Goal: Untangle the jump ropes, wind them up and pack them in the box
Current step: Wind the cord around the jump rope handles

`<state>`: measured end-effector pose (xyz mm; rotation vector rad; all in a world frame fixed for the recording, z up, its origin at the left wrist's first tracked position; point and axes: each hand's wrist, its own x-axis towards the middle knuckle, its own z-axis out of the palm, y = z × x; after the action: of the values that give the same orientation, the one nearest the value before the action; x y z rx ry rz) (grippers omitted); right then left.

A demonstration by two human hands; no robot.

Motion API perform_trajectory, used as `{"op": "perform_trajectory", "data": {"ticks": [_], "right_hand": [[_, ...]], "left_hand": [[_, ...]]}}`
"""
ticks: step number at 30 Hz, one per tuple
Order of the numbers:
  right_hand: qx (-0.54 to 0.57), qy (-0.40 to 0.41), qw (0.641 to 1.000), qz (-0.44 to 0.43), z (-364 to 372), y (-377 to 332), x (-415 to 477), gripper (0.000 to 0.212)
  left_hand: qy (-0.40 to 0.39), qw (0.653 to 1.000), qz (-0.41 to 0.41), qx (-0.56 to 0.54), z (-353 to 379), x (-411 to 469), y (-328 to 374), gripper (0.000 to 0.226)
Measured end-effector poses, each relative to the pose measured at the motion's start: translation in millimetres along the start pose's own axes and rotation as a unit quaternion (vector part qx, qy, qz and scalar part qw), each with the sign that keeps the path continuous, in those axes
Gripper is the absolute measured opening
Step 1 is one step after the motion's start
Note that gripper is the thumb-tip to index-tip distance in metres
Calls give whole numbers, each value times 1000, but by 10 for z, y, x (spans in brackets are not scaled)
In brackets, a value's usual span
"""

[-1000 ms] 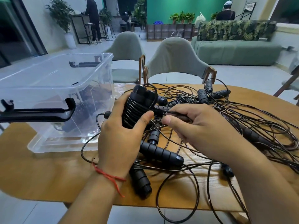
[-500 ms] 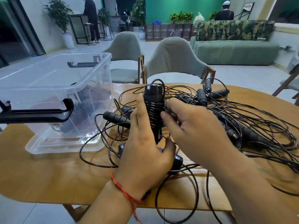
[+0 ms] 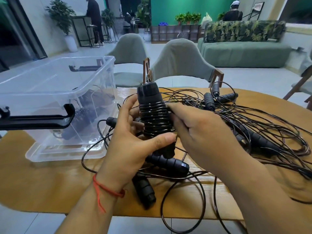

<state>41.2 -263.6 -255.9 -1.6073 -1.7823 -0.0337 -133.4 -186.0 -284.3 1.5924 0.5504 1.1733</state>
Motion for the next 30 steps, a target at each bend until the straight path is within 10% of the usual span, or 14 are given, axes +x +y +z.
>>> {"op": "perform_trajectory", "data": {"ticks": [13,18,22,30], "right_hand": [[306,-10,950,56,193,-138,8,49],[473,-12,873,119,247,-231,2,44],[432,-20,888,153,360,-356,-51,19],[379,150,892,196,476,-363,2,55]], "left_hand": [[52,998,-20,-25,30,3,56,68],[115,989,-18,91,-73,62,24,74],[150,972,-17,181,-120,51,5,84],[142,935,40,323,187,-91,65,85]]}}
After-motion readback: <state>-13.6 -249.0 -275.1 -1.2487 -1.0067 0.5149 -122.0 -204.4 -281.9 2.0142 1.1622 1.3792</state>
